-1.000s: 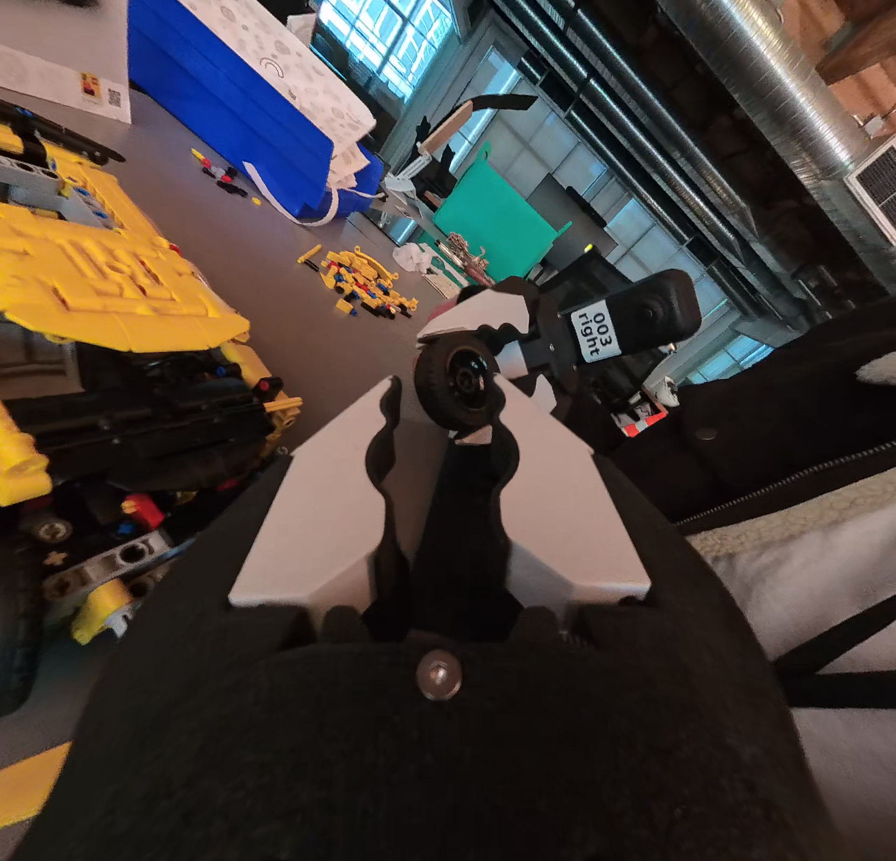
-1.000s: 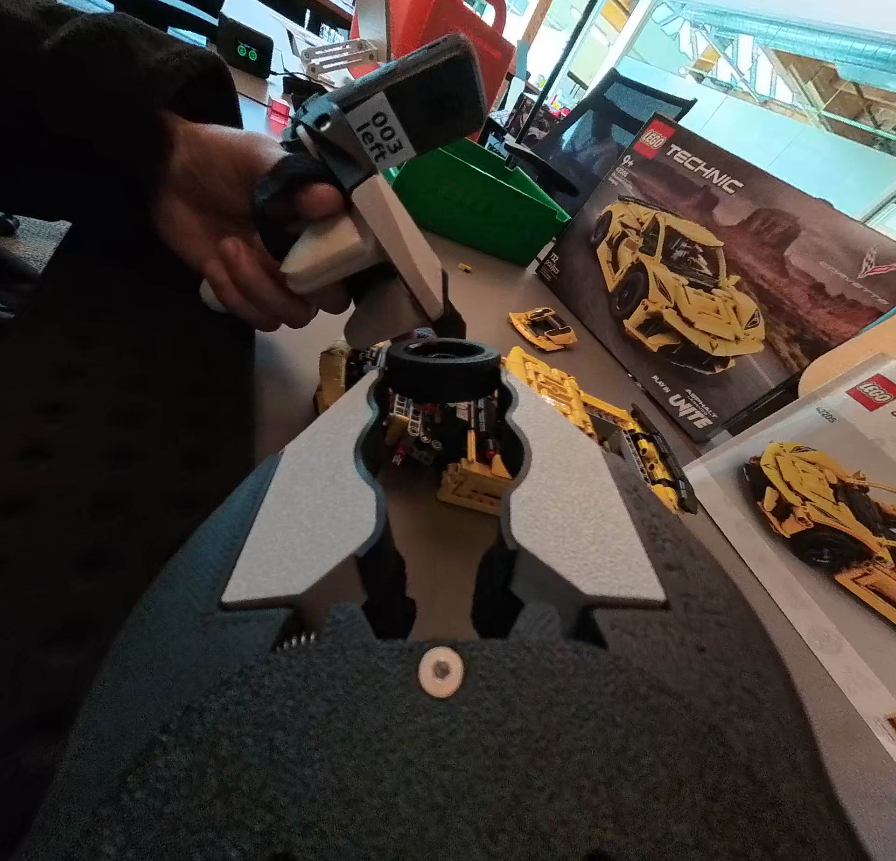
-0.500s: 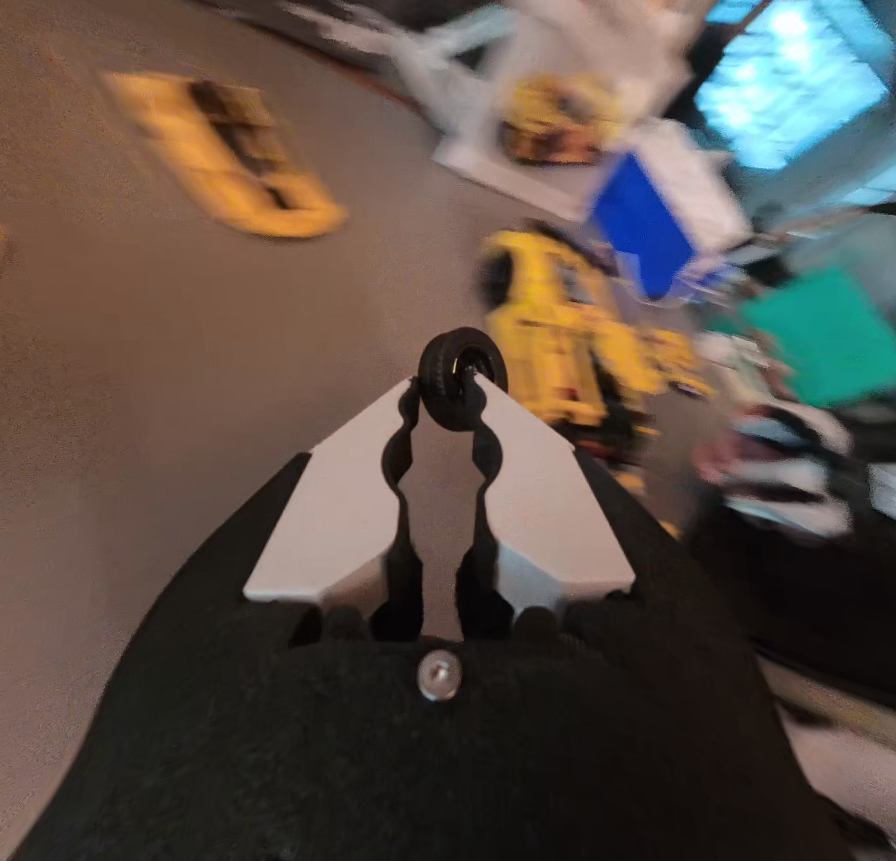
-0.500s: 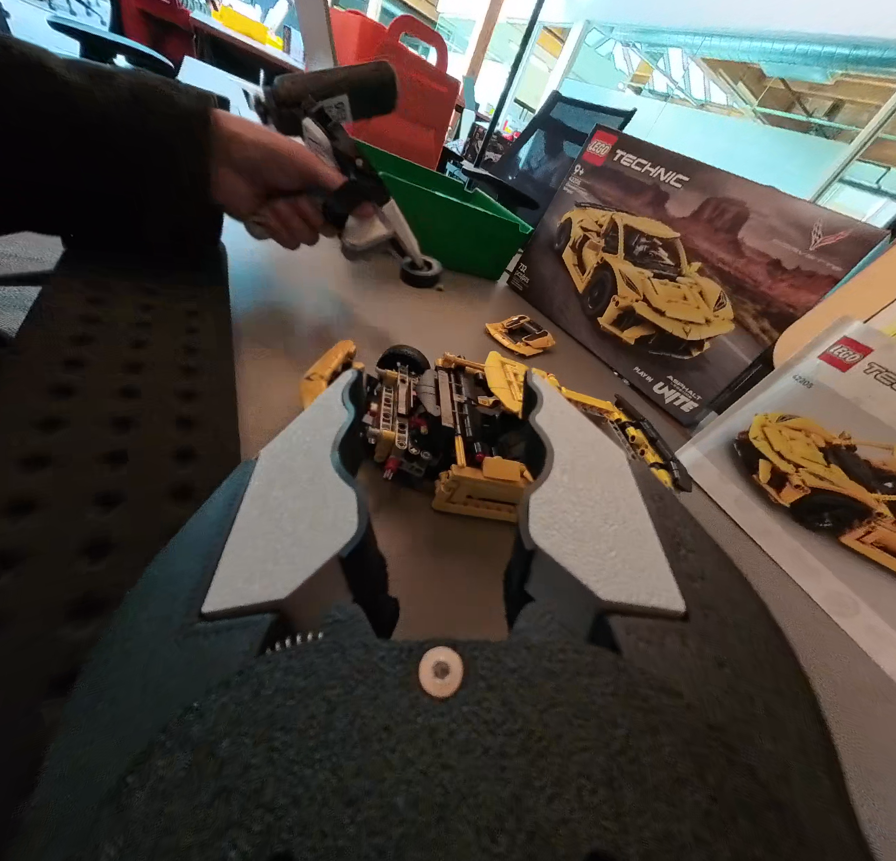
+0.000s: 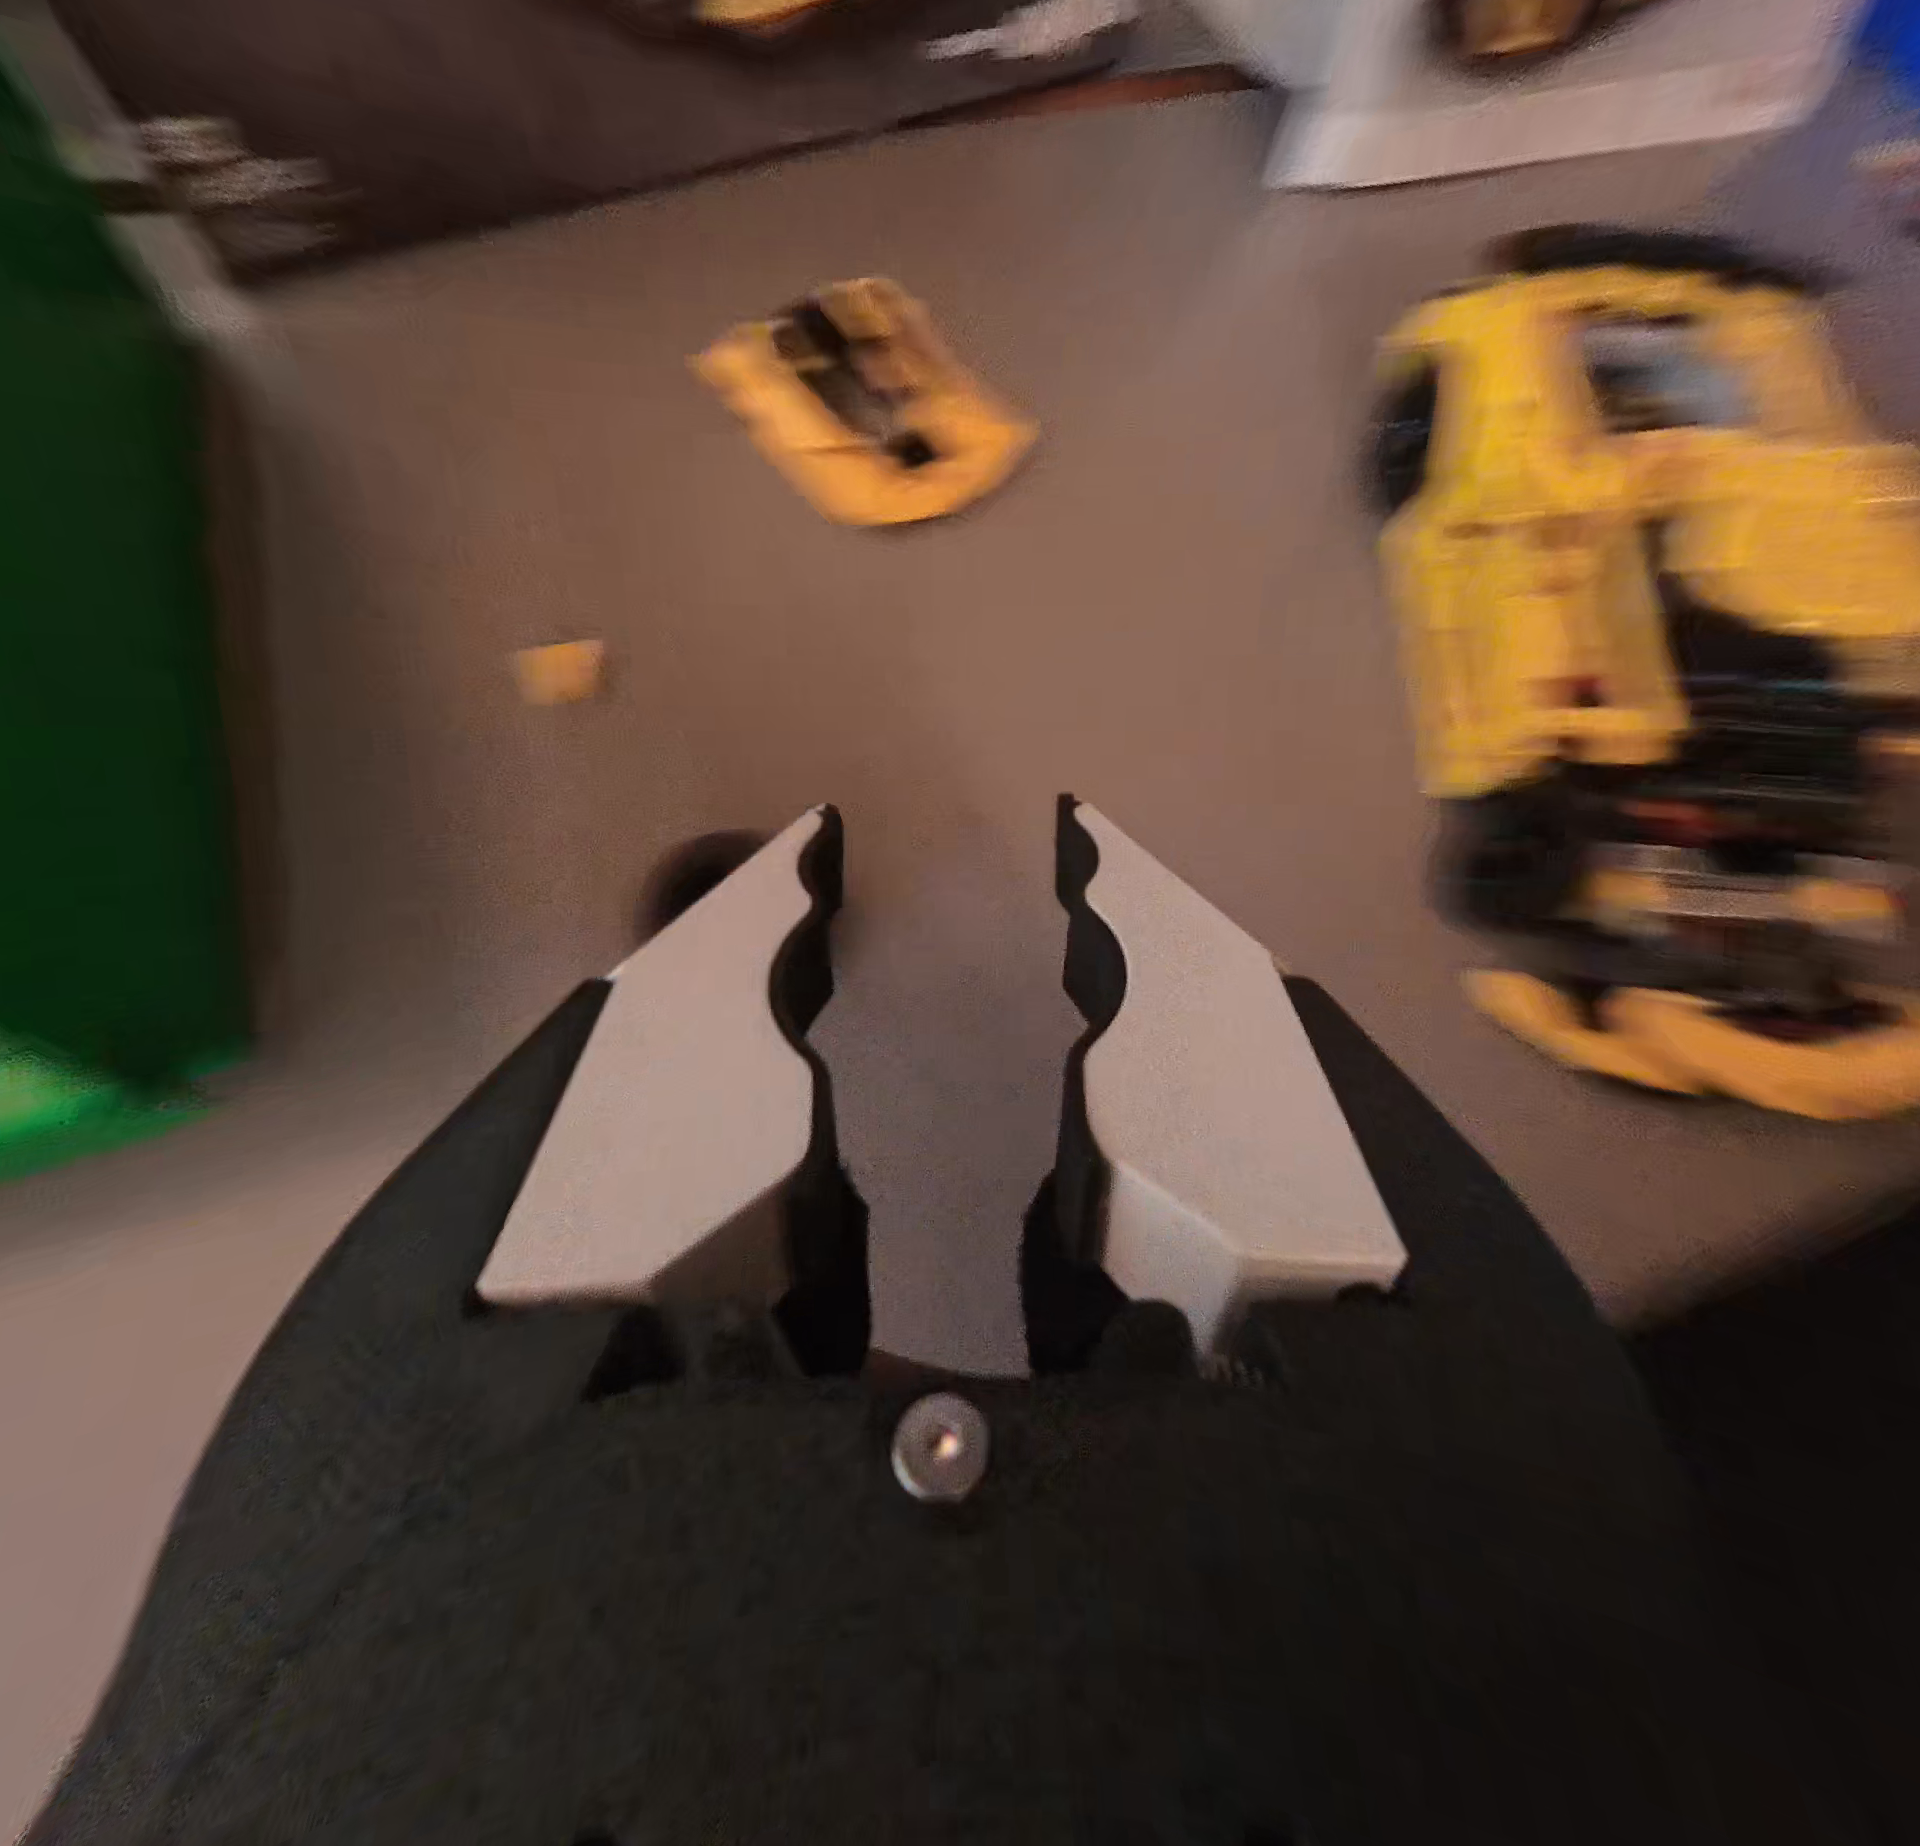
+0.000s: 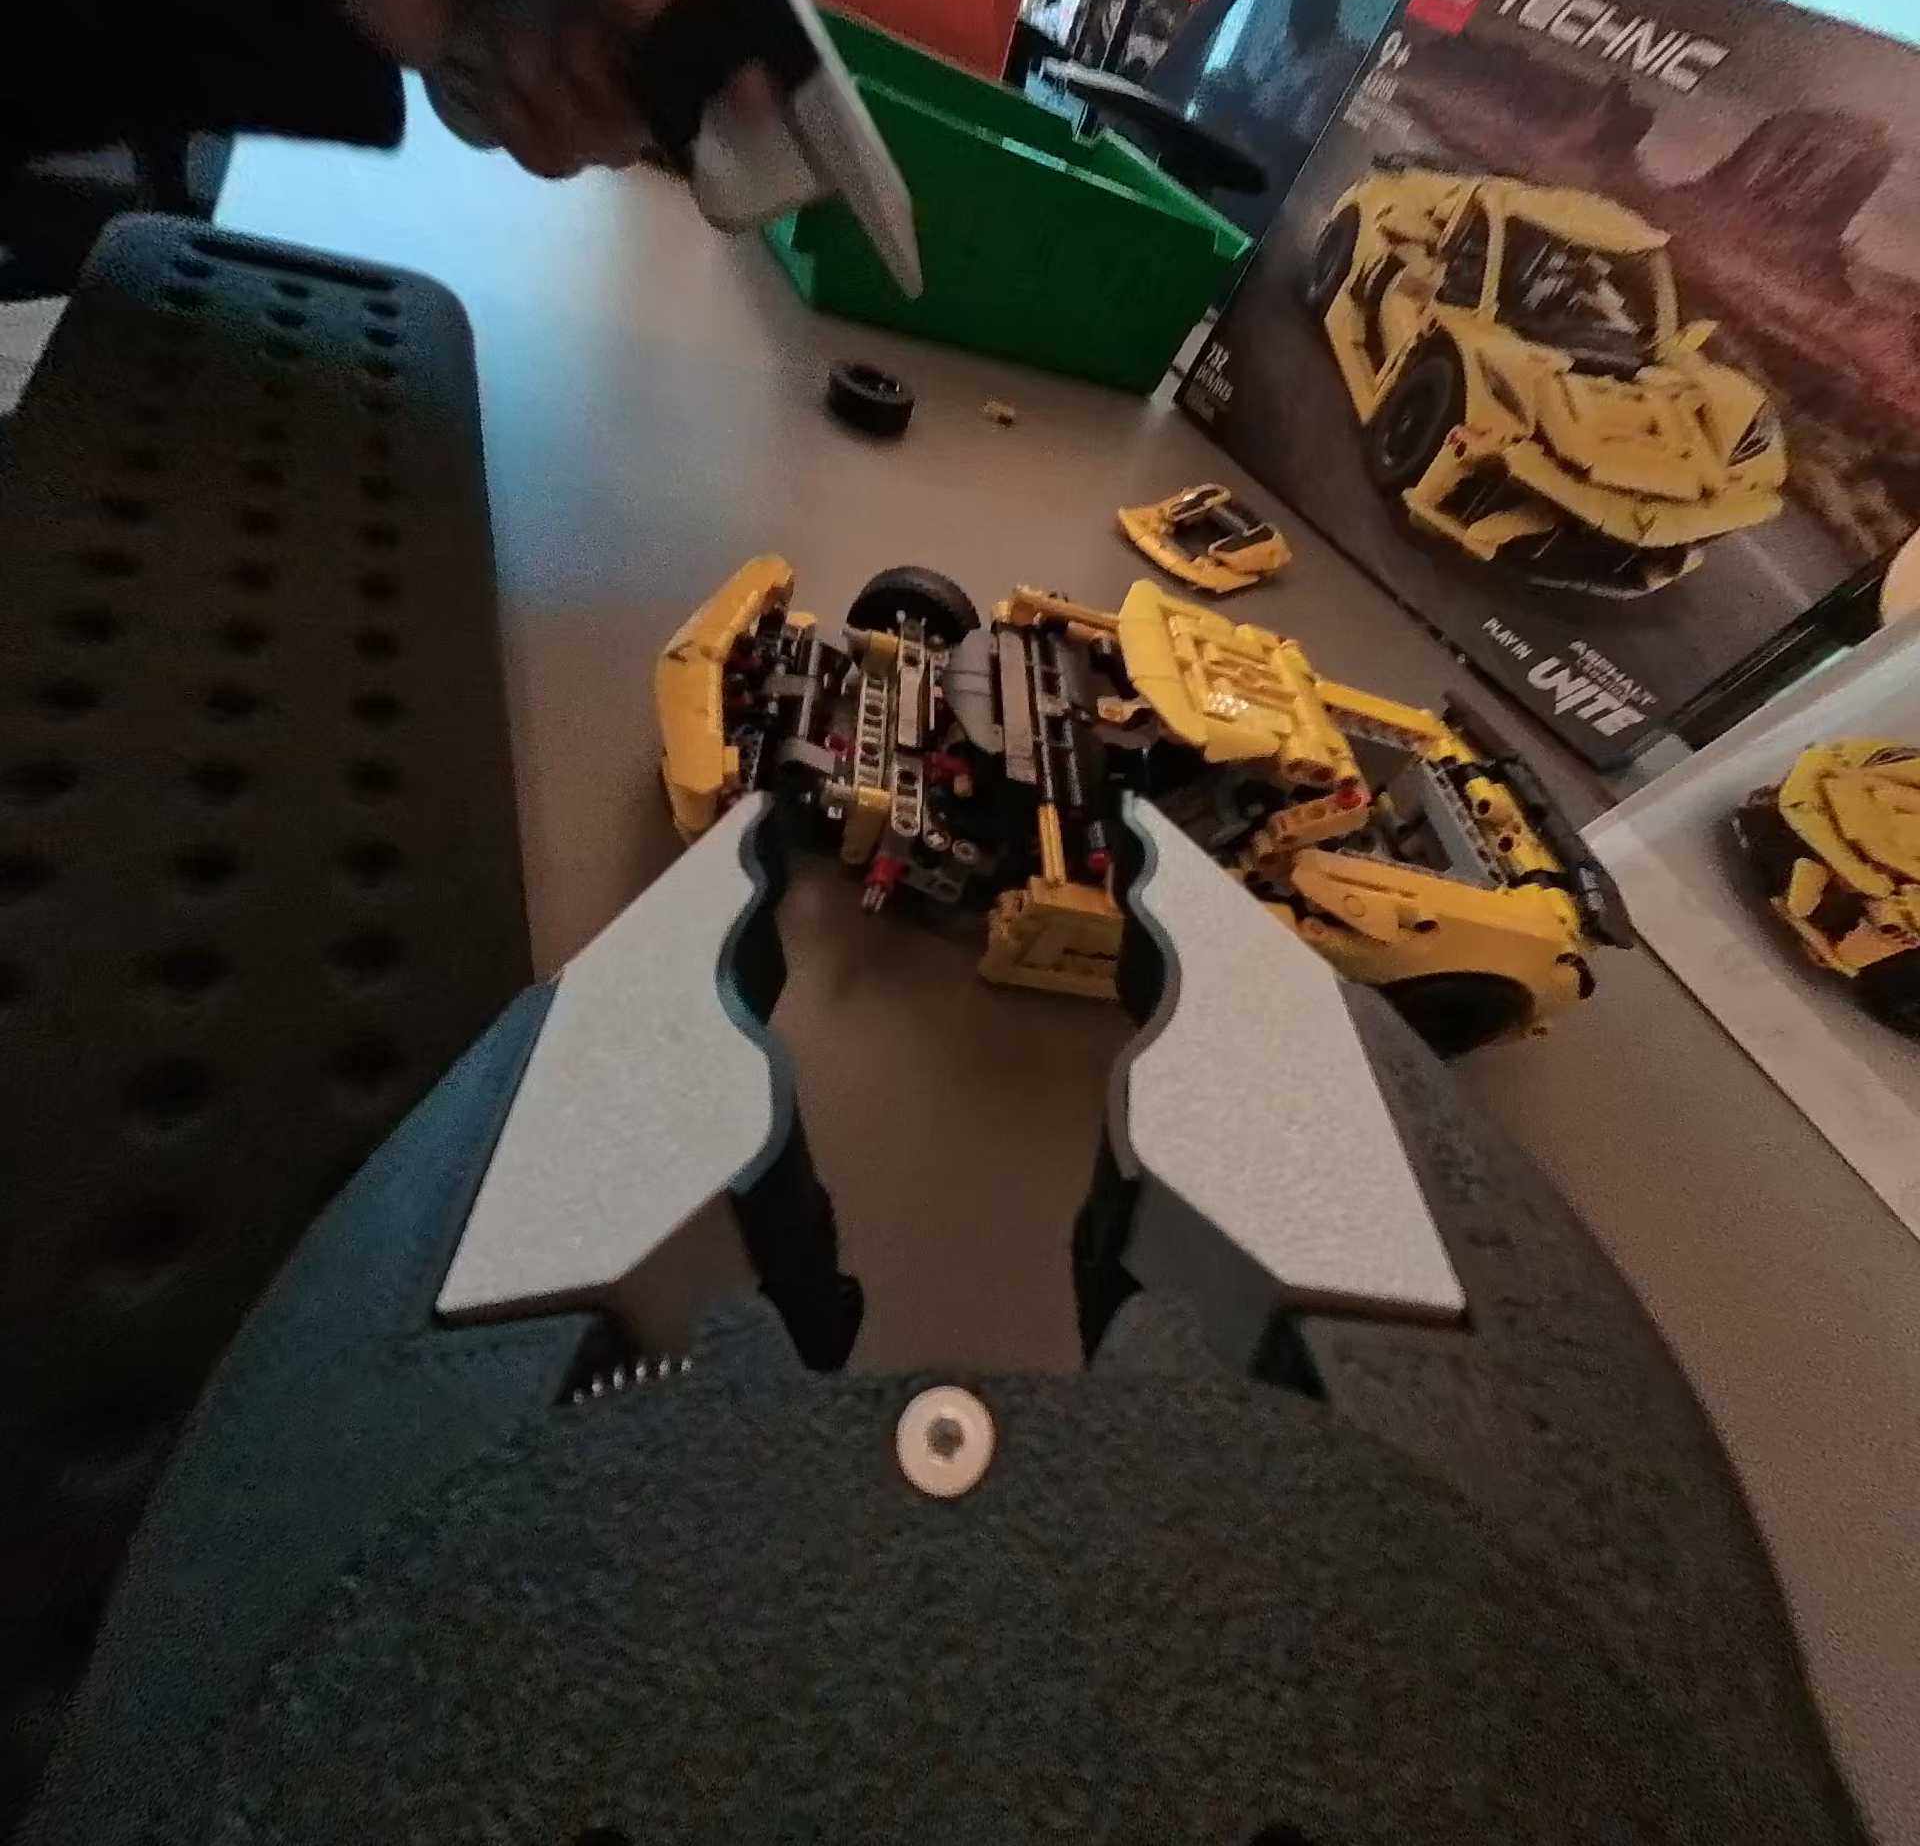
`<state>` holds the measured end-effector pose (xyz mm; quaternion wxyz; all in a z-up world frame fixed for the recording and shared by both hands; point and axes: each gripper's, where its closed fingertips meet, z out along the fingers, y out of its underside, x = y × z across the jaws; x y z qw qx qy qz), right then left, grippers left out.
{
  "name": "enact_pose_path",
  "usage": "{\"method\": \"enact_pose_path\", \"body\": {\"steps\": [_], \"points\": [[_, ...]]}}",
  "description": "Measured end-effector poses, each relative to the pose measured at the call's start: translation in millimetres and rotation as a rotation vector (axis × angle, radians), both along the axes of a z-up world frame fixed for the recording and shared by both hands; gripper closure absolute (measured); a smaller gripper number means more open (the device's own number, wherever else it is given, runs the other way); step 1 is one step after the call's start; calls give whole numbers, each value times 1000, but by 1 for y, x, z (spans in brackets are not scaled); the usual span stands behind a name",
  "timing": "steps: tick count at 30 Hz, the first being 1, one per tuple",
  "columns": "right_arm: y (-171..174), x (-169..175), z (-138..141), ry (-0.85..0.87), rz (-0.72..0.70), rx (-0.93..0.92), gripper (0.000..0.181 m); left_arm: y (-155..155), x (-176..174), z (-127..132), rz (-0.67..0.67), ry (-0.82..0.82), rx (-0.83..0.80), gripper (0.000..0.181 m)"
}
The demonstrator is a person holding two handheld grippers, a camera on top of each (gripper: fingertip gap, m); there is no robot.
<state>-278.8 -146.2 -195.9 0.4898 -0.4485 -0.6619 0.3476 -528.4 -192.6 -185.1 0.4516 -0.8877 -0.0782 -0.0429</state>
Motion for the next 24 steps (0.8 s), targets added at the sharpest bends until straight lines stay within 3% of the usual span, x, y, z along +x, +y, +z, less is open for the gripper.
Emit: {"method": "enact_pose_path", "body": {"steps": [2,4,7,10,12,16,19,24], "points": [[-2,0,-4,-27,6,-1,122,14,83,2,-252,-247,-11,142],[-3,1,-7,-58,-3,-25,128,22,120,-18,-355,-212,-81,142],[4,4,-20,-157,-68,-106,139,33,135,-45,-404,-66,-132,140],[-1,2,-40,-296,-35,-185,145,37,139,-46,-430,-64,-110,148],[-4,-3,-50,-366,-8,-234,146,36,143,-46,-449,-83,-105,163],[-8,-18,-49,-384,11,-352,157,35,142,-46,-414,-53,-121,164],[2,-17,-55,-407,-47,-255,176,36,142,-46,-356,-13,-115,165],[4,-17,-58,-438,-76,-212,176,36,141,-45,-292,37,-95,166]]}}
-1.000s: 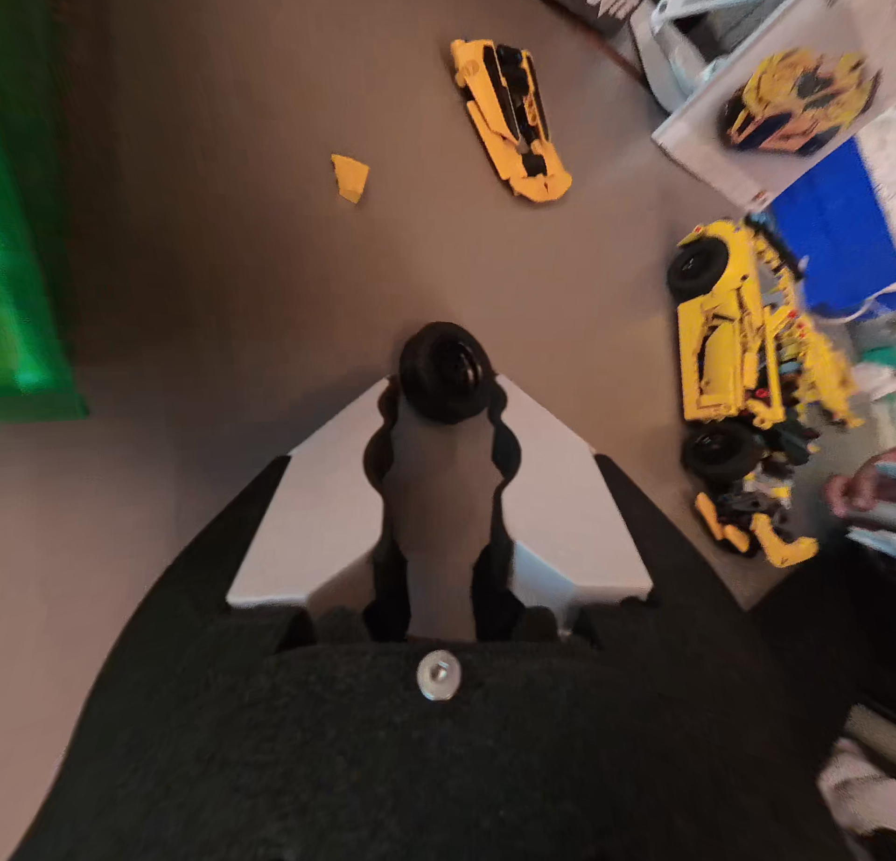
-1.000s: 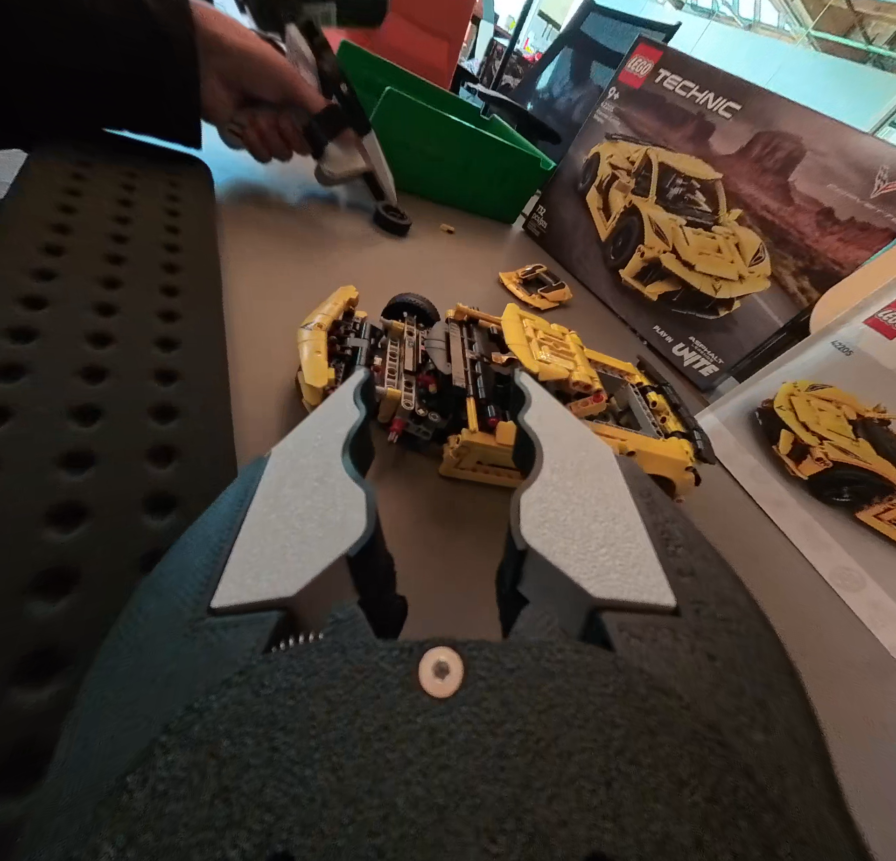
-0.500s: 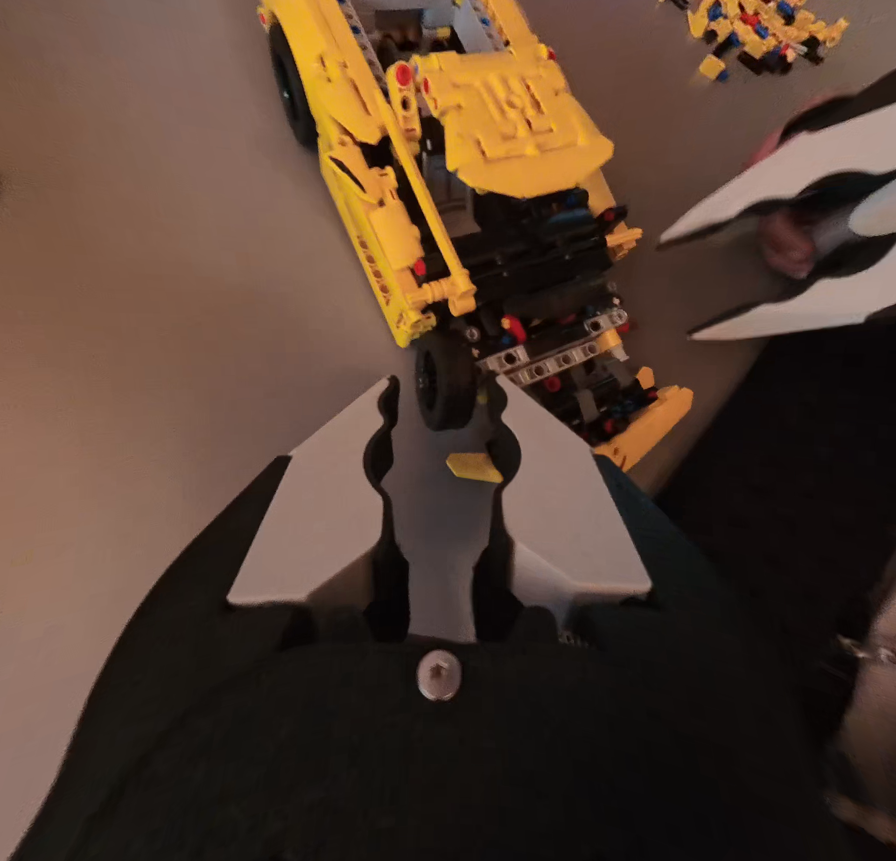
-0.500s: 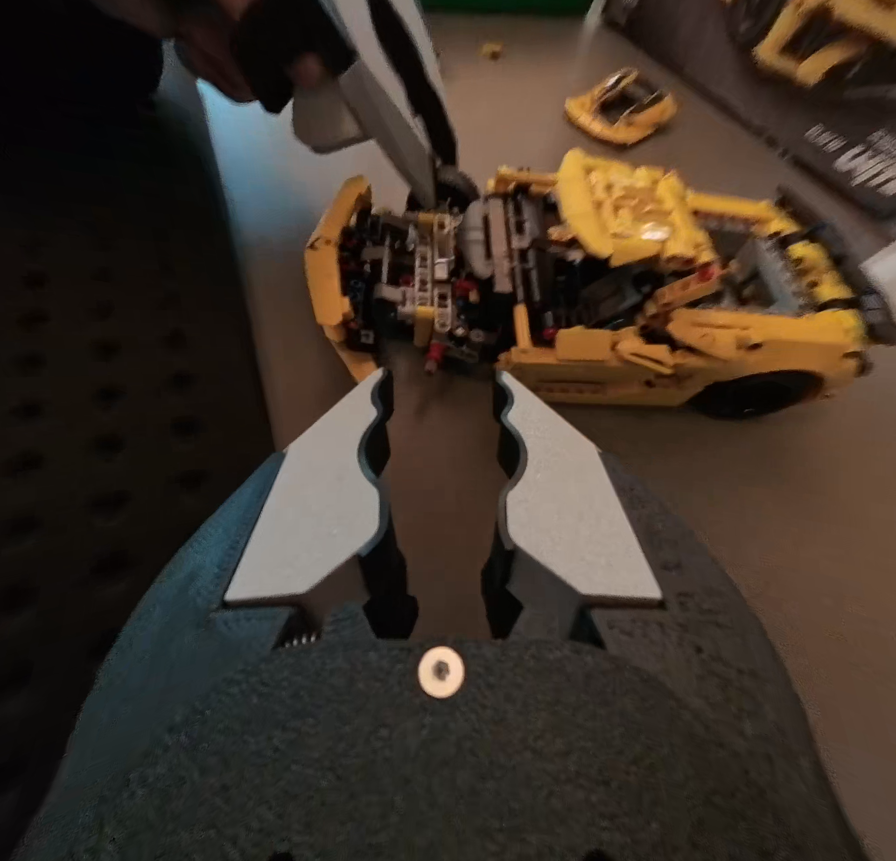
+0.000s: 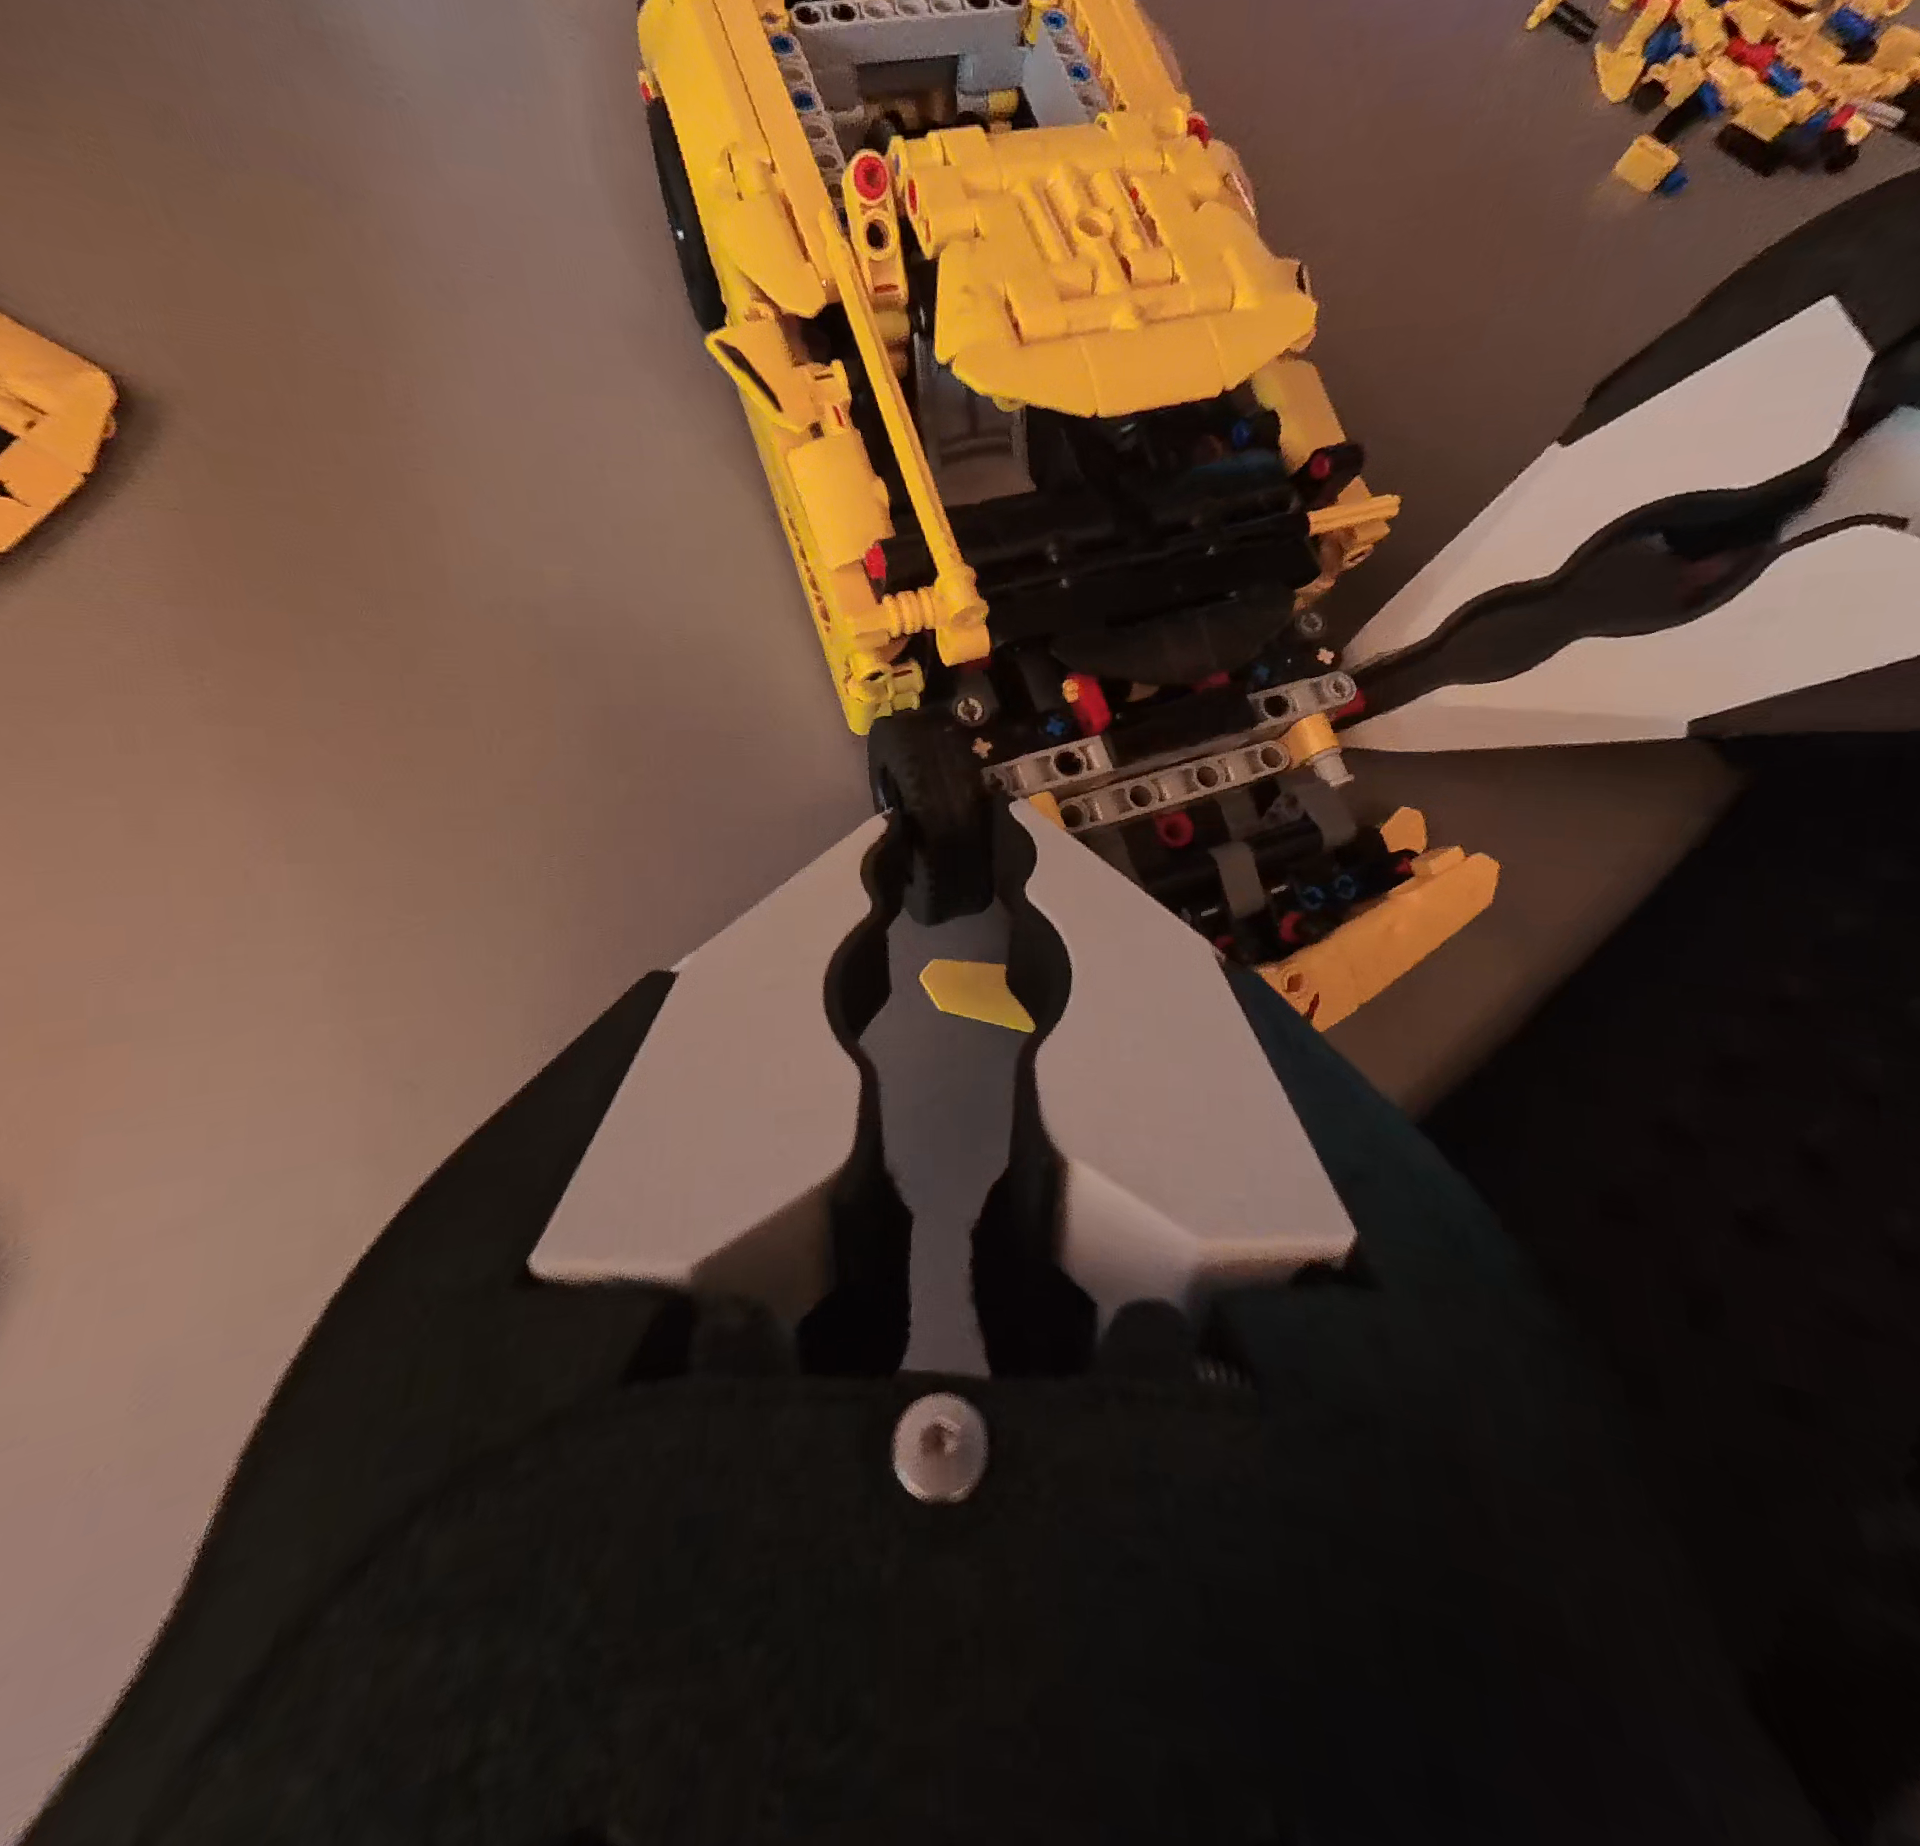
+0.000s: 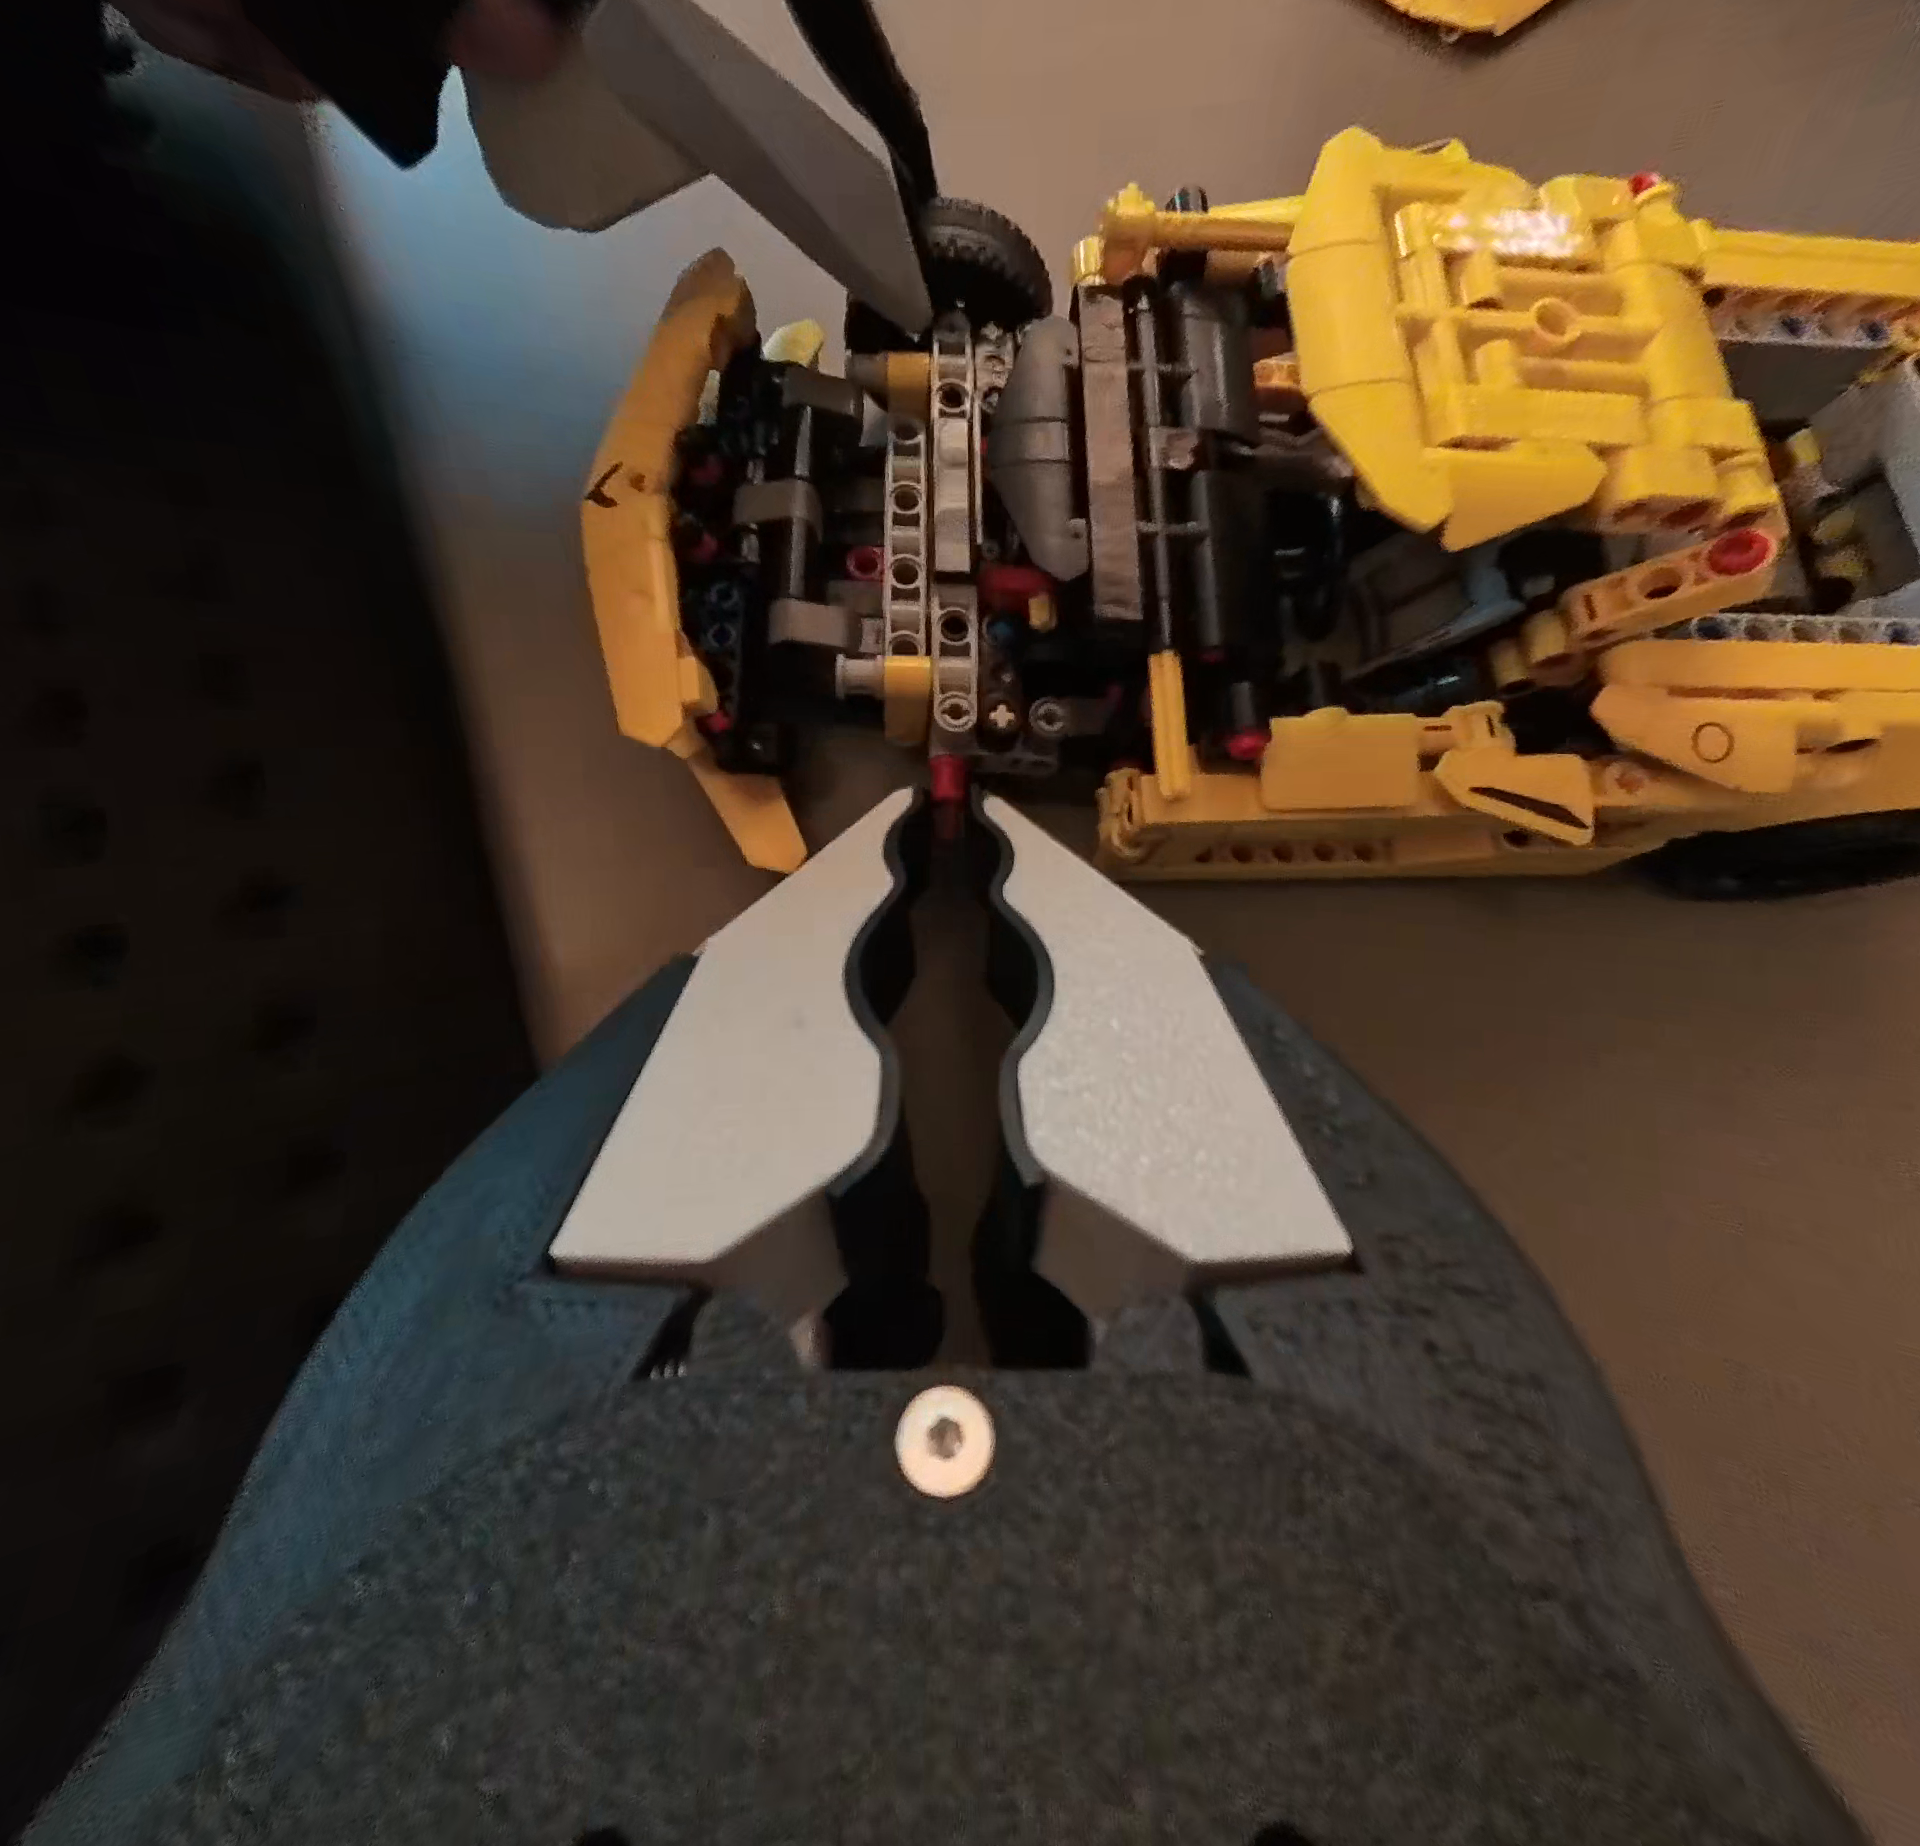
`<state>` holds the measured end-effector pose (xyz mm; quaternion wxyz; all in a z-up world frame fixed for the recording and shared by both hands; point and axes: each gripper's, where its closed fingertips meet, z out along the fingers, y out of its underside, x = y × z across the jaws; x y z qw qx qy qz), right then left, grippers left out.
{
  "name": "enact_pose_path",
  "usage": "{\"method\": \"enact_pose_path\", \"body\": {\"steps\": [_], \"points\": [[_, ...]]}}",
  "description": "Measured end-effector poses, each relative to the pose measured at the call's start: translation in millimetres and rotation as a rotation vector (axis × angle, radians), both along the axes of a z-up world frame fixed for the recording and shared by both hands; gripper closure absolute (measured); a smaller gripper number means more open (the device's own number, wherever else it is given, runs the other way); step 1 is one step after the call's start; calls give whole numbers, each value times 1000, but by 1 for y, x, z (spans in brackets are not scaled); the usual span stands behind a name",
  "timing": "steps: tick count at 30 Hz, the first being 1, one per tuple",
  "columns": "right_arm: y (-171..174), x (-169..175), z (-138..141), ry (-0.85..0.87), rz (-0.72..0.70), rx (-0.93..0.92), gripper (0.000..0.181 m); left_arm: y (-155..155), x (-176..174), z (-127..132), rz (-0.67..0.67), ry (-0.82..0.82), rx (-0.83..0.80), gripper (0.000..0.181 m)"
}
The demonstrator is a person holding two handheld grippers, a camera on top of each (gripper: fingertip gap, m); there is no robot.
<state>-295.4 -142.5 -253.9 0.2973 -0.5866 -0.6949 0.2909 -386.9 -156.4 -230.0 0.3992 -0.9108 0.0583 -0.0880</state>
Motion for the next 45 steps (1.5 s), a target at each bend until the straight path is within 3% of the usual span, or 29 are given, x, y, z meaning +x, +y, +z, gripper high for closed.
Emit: {"method": "enact_pose_path", "body": {"steps": [6,17,19,24,29,32,35,38,41,45], "points": [[-1,2,3,-5,-18,1,177,0,-3,1,27,49,21,168],[-3,3,1,-6,-40,-59,178,1,-8,2,69,401,70,168],[-3,3,1,-9,-40,-68,178,1,-7,2,66,372,69,168],[-7,3,0,-12,-20,-93,179,-3,-5,1,19,110,51,168],[-5,2,0,-12,-36,-77,178,0,-9,2,46,480,67,169],[-6,2,3,2,-35,-90,179,1,-12,2,72,465,72,169],[-4,12,-6,-62,-32,-80,181,-7,-64,0,228,624,20,169],[2,7,6,10,-62,-102,181,-12,-60,2,203,296,51,168],[-10,0,21,92,-3,-179,181,-12,-55,-1,164,373,67,168],[-23,-22,56,297,10,-145,154,-9,-20,4,52,105,77,168]]}}
